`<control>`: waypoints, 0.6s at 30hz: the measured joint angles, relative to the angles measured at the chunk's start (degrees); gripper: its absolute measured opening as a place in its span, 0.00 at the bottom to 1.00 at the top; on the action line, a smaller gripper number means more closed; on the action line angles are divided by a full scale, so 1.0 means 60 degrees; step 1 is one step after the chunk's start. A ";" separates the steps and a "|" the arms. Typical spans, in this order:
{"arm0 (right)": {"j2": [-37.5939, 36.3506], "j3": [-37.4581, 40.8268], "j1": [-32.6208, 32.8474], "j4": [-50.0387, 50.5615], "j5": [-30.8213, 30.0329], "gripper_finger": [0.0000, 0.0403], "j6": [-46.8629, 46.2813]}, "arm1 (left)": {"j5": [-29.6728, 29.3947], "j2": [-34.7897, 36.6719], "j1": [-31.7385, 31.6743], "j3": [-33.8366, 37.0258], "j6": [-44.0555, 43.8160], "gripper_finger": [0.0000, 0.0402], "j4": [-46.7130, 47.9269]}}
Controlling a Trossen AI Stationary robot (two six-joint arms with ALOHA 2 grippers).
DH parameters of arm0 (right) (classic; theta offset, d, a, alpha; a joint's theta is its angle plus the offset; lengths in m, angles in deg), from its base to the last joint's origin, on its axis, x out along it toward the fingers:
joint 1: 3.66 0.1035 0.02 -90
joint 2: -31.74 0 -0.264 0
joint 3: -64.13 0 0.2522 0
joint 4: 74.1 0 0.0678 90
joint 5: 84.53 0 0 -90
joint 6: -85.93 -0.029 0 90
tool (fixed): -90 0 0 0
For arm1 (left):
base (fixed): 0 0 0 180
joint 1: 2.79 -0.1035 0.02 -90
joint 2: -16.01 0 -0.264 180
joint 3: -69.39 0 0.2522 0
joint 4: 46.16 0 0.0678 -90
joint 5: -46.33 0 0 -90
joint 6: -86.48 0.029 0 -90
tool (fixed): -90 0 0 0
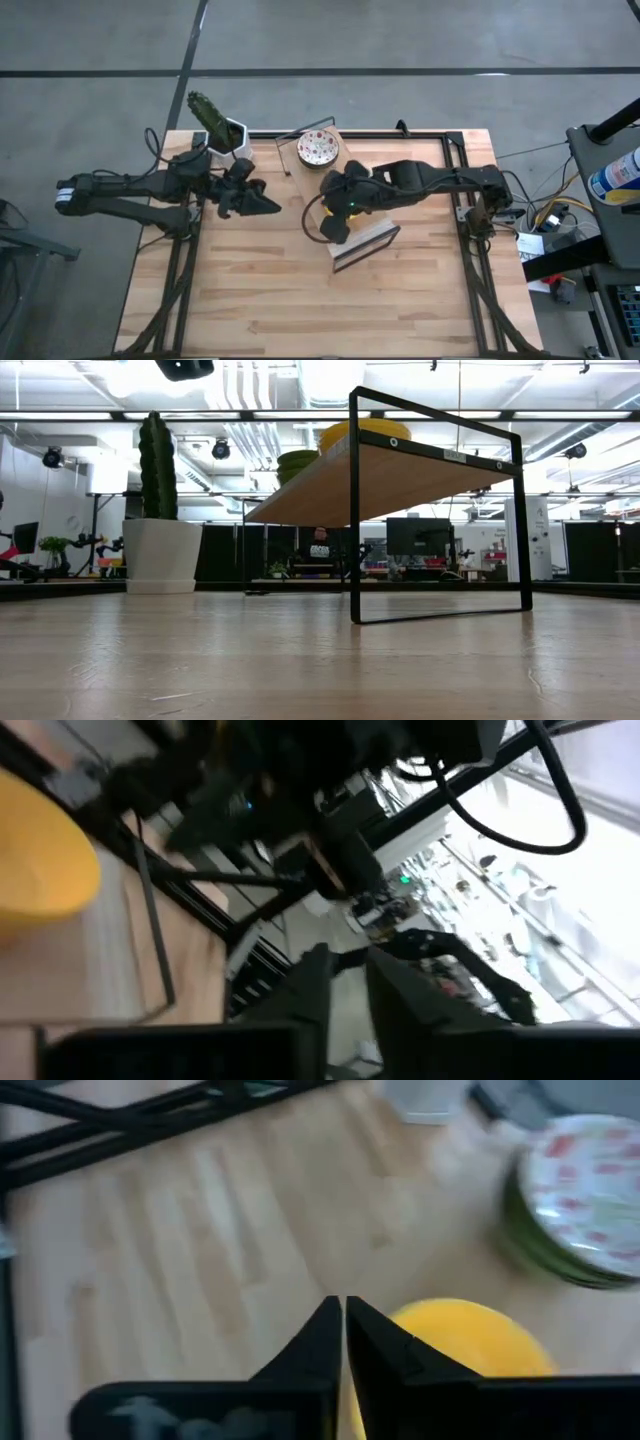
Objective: Pick & Place Mini bowls
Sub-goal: Return to Home Position
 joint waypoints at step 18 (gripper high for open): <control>-0.2655 0.4805 0.0022 -0.6742 0.1763 0.02 0.1289 | -0.3812 0.1968 0.1204 0.0039 0.4482 0.00 0.2401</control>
